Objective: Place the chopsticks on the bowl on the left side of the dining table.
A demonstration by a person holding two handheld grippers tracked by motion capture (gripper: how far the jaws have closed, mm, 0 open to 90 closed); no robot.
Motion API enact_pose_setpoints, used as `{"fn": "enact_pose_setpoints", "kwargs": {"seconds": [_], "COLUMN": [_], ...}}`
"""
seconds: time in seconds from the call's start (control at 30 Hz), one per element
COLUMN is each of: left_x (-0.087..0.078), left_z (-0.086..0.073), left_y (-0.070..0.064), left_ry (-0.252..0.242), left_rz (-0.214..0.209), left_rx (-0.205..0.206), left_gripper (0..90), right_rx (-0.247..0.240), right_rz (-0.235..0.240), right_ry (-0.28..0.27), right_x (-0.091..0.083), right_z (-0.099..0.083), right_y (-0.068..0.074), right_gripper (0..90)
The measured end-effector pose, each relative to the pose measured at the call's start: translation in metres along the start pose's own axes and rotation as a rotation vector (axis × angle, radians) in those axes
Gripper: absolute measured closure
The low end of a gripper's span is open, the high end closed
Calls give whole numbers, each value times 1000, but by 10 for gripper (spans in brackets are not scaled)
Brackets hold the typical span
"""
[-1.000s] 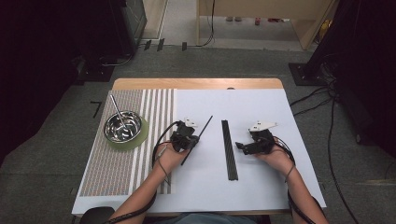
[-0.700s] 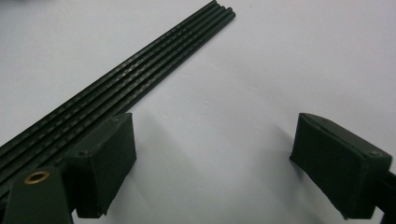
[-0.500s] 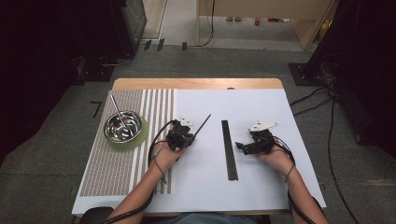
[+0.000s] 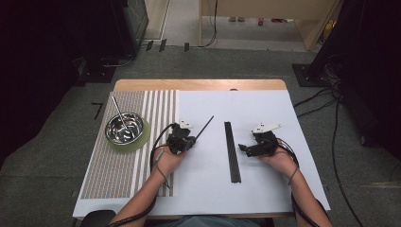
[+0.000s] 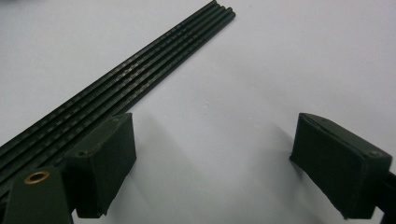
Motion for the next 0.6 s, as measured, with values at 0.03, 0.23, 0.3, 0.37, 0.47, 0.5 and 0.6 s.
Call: {"fn": "enact_pose_setpoints", "kwargs": {"seconds": [0.03,0.23,0.3,0.37,0.47,0.5,0.6], "left_x": [0,-1,-3,-5,-8,-9,-14], "left_z": [0,2,2,4,6,7,9], "left_y": [0,0,1,3,5,6,9], "left_ry": [0,5,3,-6,-12,-14,-19], "left_rz": [0,-12,-16,-21,-26,-27,-31], "left_rx": [0,-4,-11,-19,-23,-27,-29], "left_gripper": [876,877,877,877,877,877,877], "right_rx": [0,0,1,1,-1,-1,-2], "right_rz": [0,0,0,0,1,1,1], "right_ry": [0,0,0,-1,-1,-2,-2], "right_x": [0,0,0,0,0,0,0], "right_z": [0,0,0,0,0,0,0], "right_y": [0,0,0,0,0,0,0], "right_gripper": [133,133,133,133,133,133,133]}}
Point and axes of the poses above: each handheld gripper's, and its own axes: x roughly forward along the jaws, z roughly out of its top, y roughly to its left, the point moved 10 cm from there along x, roughly forward along the jaws, and after that the axes turned 9 degrees about x, right-handed, at the moved point
